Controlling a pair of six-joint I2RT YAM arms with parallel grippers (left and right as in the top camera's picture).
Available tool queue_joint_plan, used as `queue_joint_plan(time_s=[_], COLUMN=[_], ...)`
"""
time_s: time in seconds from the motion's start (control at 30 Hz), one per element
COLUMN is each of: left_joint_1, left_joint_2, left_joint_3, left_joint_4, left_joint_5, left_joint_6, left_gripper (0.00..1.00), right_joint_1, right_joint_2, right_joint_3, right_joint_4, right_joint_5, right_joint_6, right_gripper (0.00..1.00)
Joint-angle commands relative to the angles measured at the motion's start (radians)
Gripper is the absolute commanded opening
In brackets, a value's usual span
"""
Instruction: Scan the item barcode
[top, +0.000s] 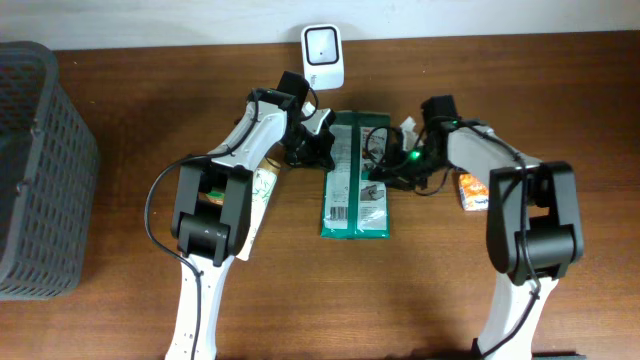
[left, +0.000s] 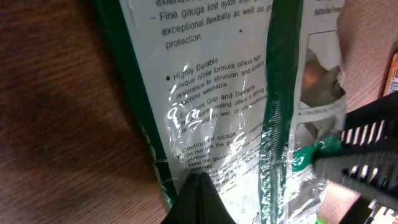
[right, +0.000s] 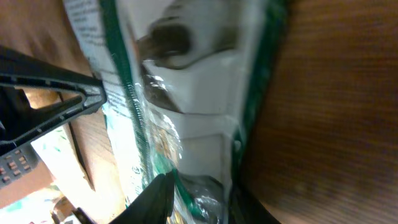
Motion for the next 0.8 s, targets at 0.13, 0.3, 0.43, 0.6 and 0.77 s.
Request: queue_joint_plan(time_s=[0.13,0.3,0.43,0.6,0.77], left_joint_1=[-0.006,-0.006,-0.006,-0.004,0.037], left_joint_2=[0.058,0.058,0.058,0.044,-0.130], left_joint_3=[-0.025,-0.025,-0.025,-0.010,0.080], left_joint_4=[-0.010,-0.010,-0.009,-0.011,-0.058], left_joint_5=[-0.039,-0.039,-0.039,-0.072,-0.238], left_joint_6=[0.002,0.002,0.002,0.002,0.003], left_gripper=[0.00,0.00,0.00,0.00,0.29], right_joint_1=[0.082,0.041,0.037,0.034,-0.063], right_joint_2=[0.030,0.030,0.030,0.000,-0.230], right_joint_3=[-0.027,-0.027,-0.027,-0.027,-0.027], right_joint_4=[0.172,0.182,0.181,0.166,0.014], right_joint_5=[-0.060,-0.141,-0.142,-0.142,-0.143], right_joint_6=[0.029,-0.035,-0.080,-0.081,-0.122], right_gripper=[0.28,0.22,0.15,0.04,0.04])
